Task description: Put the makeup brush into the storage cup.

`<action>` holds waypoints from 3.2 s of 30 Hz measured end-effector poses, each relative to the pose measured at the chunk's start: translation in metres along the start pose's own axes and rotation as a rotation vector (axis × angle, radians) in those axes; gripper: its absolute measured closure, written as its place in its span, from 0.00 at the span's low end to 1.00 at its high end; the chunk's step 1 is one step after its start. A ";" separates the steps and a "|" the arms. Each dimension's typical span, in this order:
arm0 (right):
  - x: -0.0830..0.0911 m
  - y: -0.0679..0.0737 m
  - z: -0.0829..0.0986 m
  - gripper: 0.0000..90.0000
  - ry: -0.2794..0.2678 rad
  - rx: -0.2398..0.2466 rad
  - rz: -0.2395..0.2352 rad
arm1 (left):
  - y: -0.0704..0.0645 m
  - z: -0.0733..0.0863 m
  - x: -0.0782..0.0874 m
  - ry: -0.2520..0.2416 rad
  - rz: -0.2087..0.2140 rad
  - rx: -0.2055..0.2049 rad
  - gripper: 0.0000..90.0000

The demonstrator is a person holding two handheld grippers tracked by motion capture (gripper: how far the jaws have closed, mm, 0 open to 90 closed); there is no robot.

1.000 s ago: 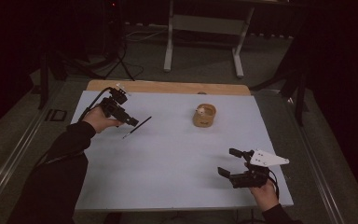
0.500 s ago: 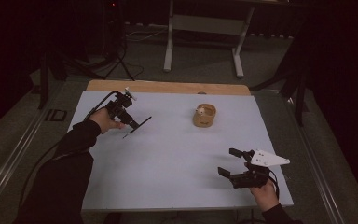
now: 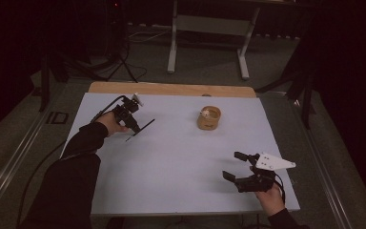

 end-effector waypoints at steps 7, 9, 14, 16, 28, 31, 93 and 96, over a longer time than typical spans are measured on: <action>0.000 0.000 0.000 0.15 0.002 0.001 0.000 | 0.001 0.002 -0.008 0.037 0.008 0.009 0.69; 0.000 0.000 0.000 0.15 0.003 0.000 0.001 | 0.004 0.004 -0.010 0.040 0.001 0.022 0.73; 0.000 0.000 0.000 0.15 0.002 -0.001 0.001 | 0.006 0.008 -0.013 0.046 0.037 0.064 0.78; 0.000 0.000 0.000 0.15 0.001 0.000 0.001 | 0.004 0.008 -0.015 0.051 0.045 0.049 0.78; 0.000 0.000 0.000 0.15 0.003 0.000 0.001 | 0.003 0.010 -0.026 0.084 0.028 0.055 0.81; 0.000 0.000 0.000 0.15 0.000 0.000 0.001 | 0.004 0.009 -0.029 0.089 0.013 0.053 0.82; -0.001 -0.004 0.002 0.15 0.012 0.004 0.018 | -0.101 -0.001 0.013 0.104 0.207 -0.220 0.95; -0.001 -0.004 0.002 0.15 0.014 0.011 0.020 | -0.111 -0.002 0.016 0.106 0.220 -0.253 0.95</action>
Point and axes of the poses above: each handheld gripper's, and its own axes: x roughly backward along the jaws, z roughly out of its underside, y roughly to its left, the point moved 10 cm from there along -x, roughly forward along the jaws, and after that the axes turned 6 degrees about -x, right-handed, at the moved point
